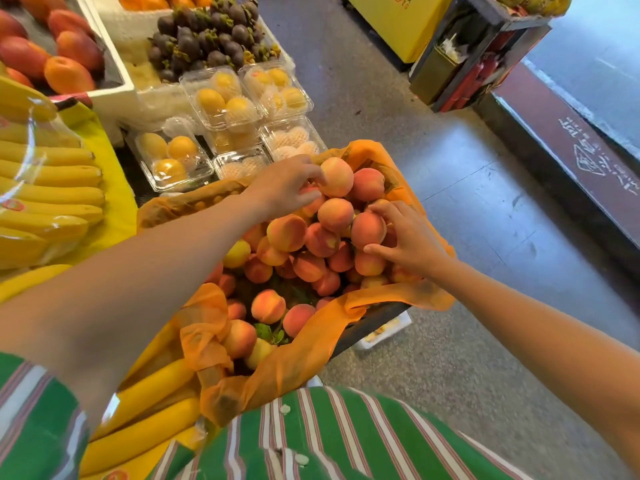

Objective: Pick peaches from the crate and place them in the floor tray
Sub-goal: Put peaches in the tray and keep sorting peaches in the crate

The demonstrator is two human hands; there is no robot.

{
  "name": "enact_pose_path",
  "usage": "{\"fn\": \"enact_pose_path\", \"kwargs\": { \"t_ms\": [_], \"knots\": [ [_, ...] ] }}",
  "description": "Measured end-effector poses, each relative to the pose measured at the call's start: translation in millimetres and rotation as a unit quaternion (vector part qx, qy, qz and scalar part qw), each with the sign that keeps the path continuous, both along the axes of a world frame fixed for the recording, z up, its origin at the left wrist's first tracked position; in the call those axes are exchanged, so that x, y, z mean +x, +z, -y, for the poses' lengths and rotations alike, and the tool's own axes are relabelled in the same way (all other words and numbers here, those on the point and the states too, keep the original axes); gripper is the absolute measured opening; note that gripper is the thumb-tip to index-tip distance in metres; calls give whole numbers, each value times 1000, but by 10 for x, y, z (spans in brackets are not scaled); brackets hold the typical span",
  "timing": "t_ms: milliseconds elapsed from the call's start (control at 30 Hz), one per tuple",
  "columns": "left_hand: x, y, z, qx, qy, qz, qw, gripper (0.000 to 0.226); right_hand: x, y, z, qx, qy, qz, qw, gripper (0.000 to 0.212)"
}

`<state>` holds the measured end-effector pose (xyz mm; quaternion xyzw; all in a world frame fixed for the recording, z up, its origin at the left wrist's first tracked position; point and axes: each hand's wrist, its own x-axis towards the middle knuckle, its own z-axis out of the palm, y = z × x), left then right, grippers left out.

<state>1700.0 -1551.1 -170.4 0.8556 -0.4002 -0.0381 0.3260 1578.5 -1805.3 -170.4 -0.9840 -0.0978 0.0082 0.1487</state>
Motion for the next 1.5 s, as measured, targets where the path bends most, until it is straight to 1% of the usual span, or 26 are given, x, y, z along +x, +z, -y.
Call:
{"fn": "enact_pose_path", "kwargs": {
  "t_ms": [100,167,233,267,300,333,400,433,500,567,633,767,867,1000,1067,1133,1200,1267,1400,1500],
  "knots": [
    [-91,73,-176,31,-25,-26,999,16,-17,28,-13,19,1,12,1000,73],
    [-180,133,-273,81,-61,-63,993,13,-41,54,-46,37,0,52,998,68],
    [-288,171,-341,156,-112,-128,973,11,-95,98,-130,57,21,92,994,55],
    [-349,185,-358,198,-131,-163,957,12,-131,118,-190,70,42,99,992,47],
    [-405,182,-372,242,-145,-197,939,14,-173,125,-261,92,64,86,990,39],
    [-461,168,-380,284,-156,-227,919,16,-222,116,-330,120,80,48,988,32],
    [-571,86,-391,362,-171,-274,875,21,-320,67,-464,166,83,-89,979,24],
    [-621,19,-394,394,-174,-286,856,24,-359,36,-530,166,80,-171,968,25],
    [-721,-123,-389,446,-186,-285,828,31,-392,-46,-634,123,90,-304,941,29],
    [-804,-265,-374,490,-200,-277,802,41,-375,-120,-735,78,106,-379,916,31],
    [-853,-388,-365,525,-208,-273,779,46,-325,-175,-844,71,100,-410,904,34],
    [-845,-556,-392,549,-224,-296,749,39,-230,-306,-1014,108,61,-480,869,40],
    [-804,-603,-386,550,-236,-311,738,41,-179,-441,-1066,75,56,-525,846,43],
    [-746,-641,-340,565,-268,-316,714,52,-113,-572,-1077,48,39,-536,842,51],
    [-717,-651,-333,572,-275,-320,703,56,-79,-595,-1091,29,52,-536,842,54],
    [-700,-671,-328,576,-280,-323,697,60,-54,-633,-1109,-3,69,-545,835,56],
    [-696,-686,-316,580,-284,-327,690,61,-44,-703,-1124,-24,78,-561,824,60],
    [-694,-702,-305,581,-289,-338,682,61,-41,-781,-1153,-45,94,-560,822,63],
    [-682,-745,-314,575,-288,-354,679,61,-19,-868,-1223,-77,117,-541,829,72],
    [-684,-773,-315,569,-285,-354,685,60,-24,-931,-1228,-98,139,-516,840,69]
  ]
}}
